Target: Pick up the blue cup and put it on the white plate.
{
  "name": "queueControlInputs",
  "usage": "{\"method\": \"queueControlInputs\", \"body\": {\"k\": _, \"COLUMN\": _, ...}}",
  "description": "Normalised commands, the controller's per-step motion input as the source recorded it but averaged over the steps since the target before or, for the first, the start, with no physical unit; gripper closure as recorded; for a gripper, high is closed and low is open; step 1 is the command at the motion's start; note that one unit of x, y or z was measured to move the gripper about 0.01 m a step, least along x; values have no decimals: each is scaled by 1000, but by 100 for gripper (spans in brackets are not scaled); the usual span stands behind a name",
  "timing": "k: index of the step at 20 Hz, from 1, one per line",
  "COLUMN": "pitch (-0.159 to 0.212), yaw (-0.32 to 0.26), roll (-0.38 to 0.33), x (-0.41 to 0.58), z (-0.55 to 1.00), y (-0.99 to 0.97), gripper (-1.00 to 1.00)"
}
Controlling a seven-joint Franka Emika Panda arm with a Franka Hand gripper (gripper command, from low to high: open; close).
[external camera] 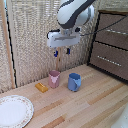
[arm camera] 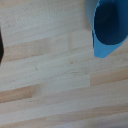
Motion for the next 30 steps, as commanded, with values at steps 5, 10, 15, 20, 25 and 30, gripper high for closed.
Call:
{"method": "queueControlInputs", "body": {"k": 5, "pitch": 37, "yaw": -140, "roll": 83, "x": -169, "z": -5, "y": -589, "gripper": -100}}
{"method": "queueControlInputs", "body": {"k": 10, "pitch": 68, "yaw": -143, "roll": 88, "x": -253, "z": 0, "y": -609, "gripper": -100}}
{"method": "queueControlInputs", "body": {"k": 15, "pitch": 50, "yaw": -147, "roll": 37, "x": -295, "z": -86, "y": -495, "gripper": -100}}
{"method": "queueControlInputs", "body": {"k": 20, "pitch": 18, "yaw": -141, "roll": 2, "x": -205, "z": -239, "y": -425, "gripper": -100}}
{"method": "queueControlInputs", "body": {"k": 25, "pitch": -23, "yaw": -103, "roll": 0, "x": -112, "z": -390, "y": -337, "gripper": -100}}
{"method": "queueControlInputs", "body": {"k": 30, "pitch": -2, "yaw": -66, "roll": -15, "x": -153, "z": -399, "y": -99, "gripper": -100}}
